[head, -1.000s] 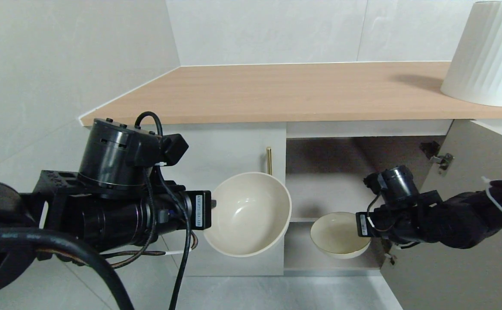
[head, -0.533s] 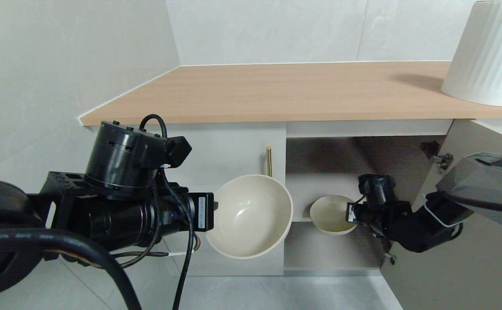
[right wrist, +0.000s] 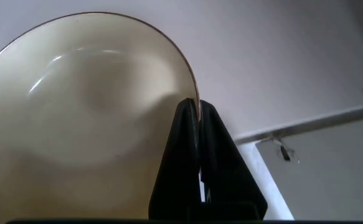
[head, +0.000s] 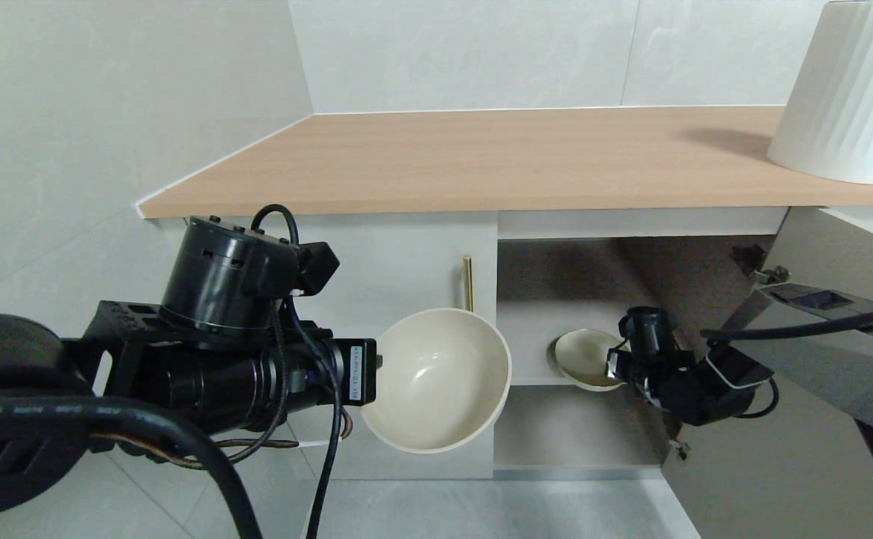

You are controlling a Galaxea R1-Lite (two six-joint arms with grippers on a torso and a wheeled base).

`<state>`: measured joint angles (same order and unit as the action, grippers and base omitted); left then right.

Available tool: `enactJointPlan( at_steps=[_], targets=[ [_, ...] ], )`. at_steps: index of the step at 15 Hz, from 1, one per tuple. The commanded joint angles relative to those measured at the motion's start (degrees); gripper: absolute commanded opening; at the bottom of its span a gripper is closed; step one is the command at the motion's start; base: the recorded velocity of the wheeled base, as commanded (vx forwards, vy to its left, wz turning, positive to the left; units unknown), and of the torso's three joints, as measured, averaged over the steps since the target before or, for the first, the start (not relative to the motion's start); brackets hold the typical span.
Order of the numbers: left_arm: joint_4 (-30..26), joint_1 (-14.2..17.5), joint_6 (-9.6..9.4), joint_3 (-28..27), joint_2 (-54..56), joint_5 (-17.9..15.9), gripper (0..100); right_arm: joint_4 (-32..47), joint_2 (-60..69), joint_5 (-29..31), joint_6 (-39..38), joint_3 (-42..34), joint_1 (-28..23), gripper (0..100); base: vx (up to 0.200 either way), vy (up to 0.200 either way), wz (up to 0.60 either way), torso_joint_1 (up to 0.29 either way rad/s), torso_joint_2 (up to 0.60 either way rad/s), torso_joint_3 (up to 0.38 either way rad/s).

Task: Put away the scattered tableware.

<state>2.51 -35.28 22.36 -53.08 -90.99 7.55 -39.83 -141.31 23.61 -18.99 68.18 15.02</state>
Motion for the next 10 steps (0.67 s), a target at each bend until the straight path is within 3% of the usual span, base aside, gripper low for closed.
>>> enactJointPlan(
  at_steps=[1, 10],
  targets=[
    [0.0, 0.0, 0.05, 0.0, -0.4, 0.0, 0, 0.0, -1.3, 0.5, -0.5, 2.0, -0.3, 0, 0.000, 0.000, 0.00, 0.000, 0.00, 0.000],
    [0.0, -0.2, 0.05, 0.0, -0.9, 0.1, 0, 0.5, -3.6, 1.3, -2.2, 7.9, -0.3, 0, 0.000, 0.000, 0.00, 0.000, 0.00, 0.000]
  ],
)
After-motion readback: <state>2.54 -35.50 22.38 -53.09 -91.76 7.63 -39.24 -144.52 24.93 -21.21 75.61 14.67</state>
